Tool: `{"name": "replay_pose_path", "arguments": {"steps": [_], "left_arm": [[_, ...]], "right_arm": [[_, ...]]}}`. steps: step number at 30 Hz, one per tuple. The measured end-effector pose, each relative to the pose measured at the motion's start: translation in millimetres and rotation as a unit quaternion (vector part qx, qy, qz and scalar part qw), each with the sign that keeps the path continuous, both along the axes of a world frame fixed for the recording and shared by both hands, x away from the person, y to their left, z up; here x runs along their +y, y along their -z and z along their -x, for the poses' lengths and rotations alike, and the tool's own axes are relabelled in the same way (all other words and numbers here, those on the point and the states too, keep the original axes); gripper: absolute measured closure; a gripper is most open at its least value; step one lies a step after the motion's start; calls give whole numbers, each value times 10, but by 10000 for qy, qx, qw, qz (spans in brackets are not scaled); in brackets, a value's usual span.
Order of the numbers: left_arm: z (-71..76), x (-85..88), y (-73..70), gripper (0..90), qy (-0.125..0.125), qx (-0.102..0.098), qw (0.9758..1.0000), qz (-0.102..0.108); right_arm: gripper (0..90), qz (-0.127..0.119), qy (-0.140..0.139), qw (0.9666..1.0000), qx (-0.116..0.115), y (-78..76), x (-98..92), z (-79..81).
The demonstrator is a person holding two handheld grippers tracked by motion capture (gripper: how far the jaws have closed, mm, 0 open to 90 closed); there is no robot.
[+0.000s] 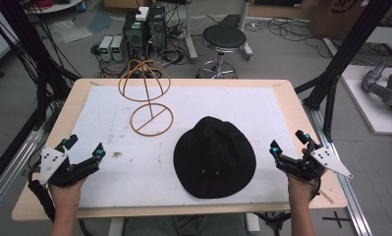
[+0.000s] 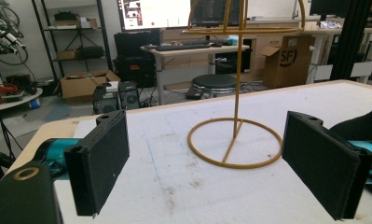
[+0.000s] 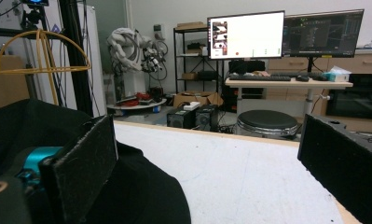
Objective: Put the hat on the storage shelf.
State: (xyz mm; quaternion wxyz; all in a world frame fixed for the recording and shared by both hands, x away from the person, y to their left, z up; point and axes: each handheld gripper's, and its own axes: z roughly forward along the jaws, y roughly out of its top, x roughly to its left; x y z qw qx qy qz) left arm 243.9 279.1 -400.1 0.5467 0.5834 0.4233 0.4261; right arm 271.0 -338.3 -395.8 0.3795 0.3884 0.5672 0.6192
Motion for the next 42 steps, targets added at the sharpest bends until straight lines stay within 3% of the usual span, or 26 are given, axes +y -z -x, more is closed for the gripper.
{"name": "replay_pose_path", "arguments": {"steps": [11,16,21,22,29,30,31,32,33,35,36,37,38,39,42], "left_arm": [[0,3,2,155,7,20,10000,-4],[0,10,4,155,-11,23,10000,15],[1,9,5,155,-19,26,10000,20],[3,10,3,156,-17,30,10000,17],[13,25,4,156,-36,30,10000,42],[17,29,4,156,-35,39,10000,36],[21,30,5,156,-41,41,10000,47],[24,33,5,156,-42,40,10000,49],[27,36,6,156,-47,40,10000,47],[34,43,8,156,-68,50,10000,54],[39,48,9,156,-77,48,9999,65],[44,55,8,156,-91,55,9999,75],[49,68,4,156,-121,39,9999,114],[49,68,4,156,-121,39,9999,114],[48,78,2,156,-122,34,9998,156]], "right_arm": [[43,-123,-62,9999,-84,-67,-45,30],[42,-329,-480,9982,-141,-163,-37,32],[42,-341,-825,9959,-118,-243,35,25],[42,-303,-989,9946,-36,-281,88,16],[42,-61,-1347,9908,-66,-431,259,25],[43,156,-1436,9895,-42,-484,322,35],[43,156,-1436,9895,-42,-484,322,35],[43,403,-1487,9881,-59,-538,387,38],[43,403,-1487,9881,-59,-538,387,38],[43,518,-1636,9851,-78,-586,444,37],[43,590,-1813,9816,-110,-620,495,23],[43,590,-1813,9816,-110,-620,495,23],[43,597,-2001,9779,-111,-638,543,-3],[43,597,-2001,9779,-111,-638,543,-3],[43,706,-2163,9738,-4,-652,625,-78]]}}
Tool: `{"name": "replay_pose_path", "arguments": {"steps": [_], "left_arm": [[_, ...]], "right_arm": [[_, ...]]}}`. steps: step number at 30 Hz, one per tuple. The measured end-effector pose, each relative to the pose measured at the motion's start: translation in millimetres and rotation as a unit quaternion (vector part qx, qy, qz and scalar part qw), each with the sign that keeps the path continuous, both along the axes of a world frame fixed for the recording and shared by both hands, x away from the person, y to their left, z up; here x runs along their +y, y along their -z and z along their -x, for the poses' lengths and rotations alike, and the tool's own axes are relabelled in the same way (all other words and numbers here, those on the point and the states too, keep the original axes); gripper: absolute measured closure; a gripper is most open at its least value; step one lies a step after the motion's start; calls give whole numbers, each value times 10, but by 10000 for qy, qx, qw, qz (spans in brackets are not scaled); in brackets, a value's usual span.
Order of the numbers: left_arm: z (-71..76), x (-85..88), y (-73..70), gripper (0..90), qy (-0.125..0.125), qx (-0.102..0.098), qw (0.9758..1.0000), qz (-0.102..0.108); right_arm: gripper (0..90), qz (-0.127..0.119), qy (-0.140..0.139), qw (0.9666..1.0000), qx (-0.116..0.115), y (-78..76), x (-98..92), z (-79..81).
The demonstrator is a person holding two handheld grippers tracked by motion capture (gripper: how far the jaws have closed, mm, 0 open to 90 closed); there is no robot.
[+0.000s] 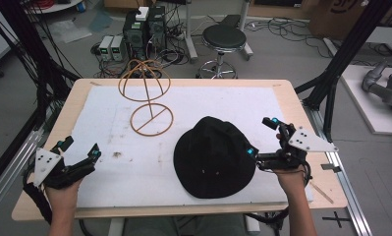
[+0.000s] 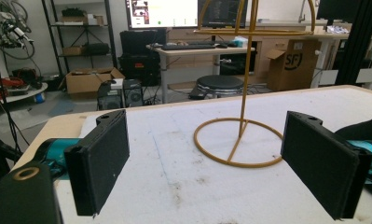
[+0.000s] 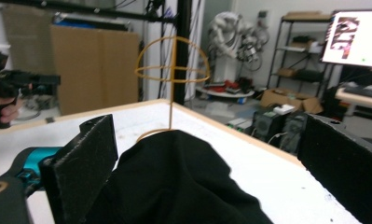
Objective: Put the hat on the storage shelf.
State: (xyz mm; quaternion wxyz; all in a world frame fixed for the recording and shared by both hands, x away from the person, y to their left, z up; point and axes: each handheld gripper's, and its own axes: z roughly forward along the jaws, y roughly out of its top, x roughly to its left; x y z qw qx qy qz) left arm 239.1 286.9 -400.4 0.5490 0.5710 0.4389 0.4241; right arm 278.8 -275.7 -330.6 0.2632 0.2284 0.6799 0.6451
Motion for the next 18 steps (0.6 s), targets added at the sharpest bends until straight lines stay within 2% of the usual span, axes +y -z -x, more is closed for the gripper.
{"name": "replay_pose_path", "arguments": {"steps": [4,13,15,16,18], "left_arm": [[-15,-14,8,156,27,21,10000,-14],[-20,-23,10,156,49,36,10000,-24],[-19,-24,11,156,52,32,10000,-19],[-17,-25,10,156,51,32,10000,-23],[-14,-21,10,156,52,39,10000,-37]], "right_arm": [[43,172,-118,9995,248,4,127,-141],[43,214,-216,9982,507,49,244,-310],[43,300,-255,9976,574,74,279,-350],[47,412,-291,9964,684,106,322,-383],[63,453,-343,9955,753,141,359,-415]]}}
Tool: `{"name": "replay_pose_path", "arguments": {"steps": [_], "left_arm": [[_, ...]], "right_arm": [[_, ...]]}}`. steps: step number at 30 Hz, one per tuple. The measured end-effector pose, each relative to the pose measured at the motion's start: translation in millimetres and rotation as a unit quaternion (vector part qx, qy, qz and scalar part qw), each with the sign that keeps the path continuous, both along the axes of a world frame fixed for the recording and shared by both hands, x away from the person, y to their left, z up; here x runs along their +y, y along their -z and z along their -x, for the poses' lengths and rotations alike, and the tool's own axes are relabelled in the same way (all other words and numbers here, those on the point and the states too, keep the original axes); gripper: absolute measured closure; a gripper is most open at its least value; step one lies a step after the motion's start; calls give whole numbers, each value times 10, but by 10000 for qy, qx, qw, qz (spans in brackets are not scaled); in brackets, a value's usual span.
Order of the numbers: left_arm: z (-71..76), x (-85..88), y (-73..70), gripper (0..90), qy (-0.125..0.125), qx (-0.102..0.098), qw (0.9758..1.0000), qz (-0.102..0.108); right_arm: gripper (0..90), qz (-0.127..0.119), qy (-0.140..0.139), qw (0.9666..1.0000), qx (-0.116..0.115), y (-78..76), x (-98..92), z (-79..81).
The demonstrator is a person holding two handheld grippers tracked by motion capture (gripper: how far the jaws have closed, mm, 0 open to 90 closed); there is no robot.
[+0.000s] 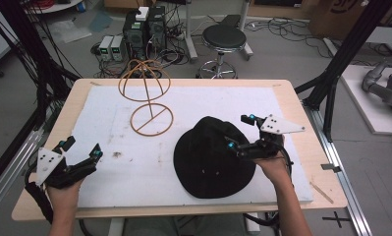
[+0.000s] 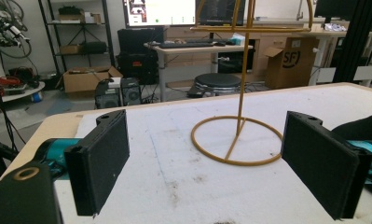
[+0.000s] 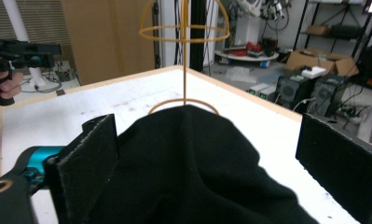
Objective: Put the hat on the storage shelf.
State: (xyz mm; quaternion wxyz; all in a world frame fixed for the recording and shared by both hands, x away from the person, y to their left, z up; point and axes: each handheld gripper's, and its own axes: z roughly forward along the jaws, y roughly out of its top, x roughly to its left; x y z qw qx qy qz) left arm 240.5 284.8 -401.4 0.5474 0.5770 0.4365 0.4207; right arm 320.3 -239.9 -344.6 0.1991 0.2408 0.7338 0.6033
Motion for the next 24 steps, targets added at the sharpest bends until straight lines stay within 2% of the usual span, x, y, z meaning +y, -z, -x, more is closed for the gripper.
{"name": "replay_pose_path", "arguments": {"steps": [3,6,8,11,16,21,24], "left_arm": [[5,3,2,157,-20,6,10000,18],[10,13,4,157,-32,17,10000,1],[11,15,5,158,-37,22,10000,1],[12,16,7,158,-40,22,10000,1],[16,20,8,159,-55,28,10000,15],[18,21,7,159,-55,28,10000,14],[16,18,8,159,-54,26,10000,16]], "right_arm": [[110,0,30,9999,100,31,29,-27],[151,194,53,9996,221,77,83,-76],[161,222,38,9994,268,86,91,-88],[253,274,7,9989,386,103,101,-119],[391,527,-86,9968,598,143,130,-145],[447,487,-129,9962,713,145,129,-143],[489,534,-77,9948,865,159,134,-151]]}}
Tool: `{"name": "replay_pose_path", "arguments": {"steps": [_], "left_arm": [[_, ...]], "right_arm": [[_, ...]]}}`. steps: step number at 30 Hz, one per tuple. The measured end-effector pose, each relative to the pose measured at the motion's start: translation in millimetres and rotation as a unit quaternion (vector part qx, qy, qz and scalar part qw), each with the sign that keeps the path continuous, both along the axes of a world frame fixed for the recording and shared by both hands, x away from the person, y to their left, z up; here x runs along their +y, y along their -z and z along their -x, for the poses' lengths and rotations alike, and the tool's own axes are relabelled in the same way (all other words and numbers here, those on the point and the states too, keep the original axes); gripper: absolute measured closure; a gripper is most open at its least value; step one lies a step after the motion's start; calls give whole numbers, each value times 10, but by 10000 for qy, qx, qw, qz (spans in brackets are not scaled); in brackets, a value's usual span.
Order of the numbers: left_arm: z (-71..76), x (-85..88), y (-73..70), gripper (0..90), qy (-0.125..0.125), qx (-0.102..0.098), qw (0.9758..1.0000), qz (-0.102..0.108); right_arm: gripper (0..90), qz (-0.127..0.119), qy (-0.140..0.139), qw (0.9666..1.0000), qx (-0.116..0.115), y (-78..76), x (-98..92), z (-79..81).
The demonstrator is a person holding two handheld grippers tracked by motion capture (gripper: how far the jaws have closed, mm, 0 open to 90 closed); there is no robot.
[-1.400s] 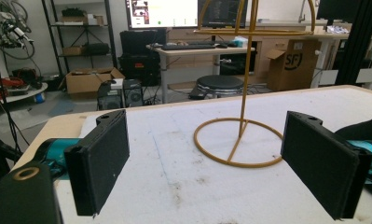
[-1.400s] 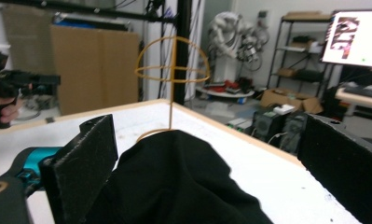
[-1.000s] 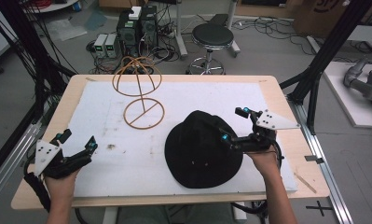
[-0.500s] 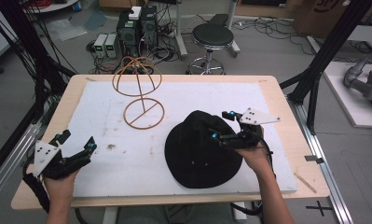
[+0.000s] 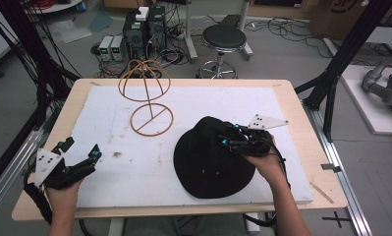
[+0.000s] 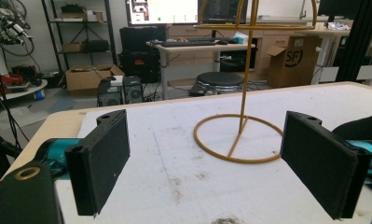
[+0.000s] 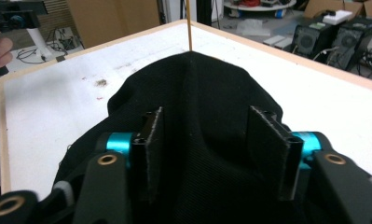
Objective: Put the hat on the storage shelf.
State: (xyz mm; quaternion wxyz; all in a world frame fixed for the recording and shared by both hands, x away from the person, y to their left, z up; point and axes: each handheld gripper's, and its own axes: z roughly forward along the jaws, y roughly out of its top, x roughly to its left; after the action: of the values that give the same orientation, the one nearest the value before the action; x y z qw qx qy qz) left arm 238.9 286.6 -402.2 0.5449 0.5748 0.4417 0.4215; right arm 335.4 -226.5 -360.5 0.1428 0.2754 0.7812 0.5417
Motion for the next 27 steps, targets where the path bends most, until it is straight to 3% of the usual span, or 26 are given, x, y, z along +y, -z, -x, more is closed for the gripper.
{"name": "replay_pose_path", "arguments": {"steps": [3,8,16,23,27], "left_arm": [[2,1,-1,160,7,10,10000,-12],[2,2,0,160,8,14,10000,-16],[2,3,1,163,3,15,10000,-19],[2,8,4,164,-11,19,10000,5],[0,4,5,164,-17,19,10000,6]], "right_arm": [[522,11,40,10000,52,3,4,-1],[724,165,-79,9997,158,13,11,-5],[881,402,6,9991,134,32,60,14],[887,352,106,9993,81,25,63,44],[887,121,110,9999,-22,-8,42,69]]}}
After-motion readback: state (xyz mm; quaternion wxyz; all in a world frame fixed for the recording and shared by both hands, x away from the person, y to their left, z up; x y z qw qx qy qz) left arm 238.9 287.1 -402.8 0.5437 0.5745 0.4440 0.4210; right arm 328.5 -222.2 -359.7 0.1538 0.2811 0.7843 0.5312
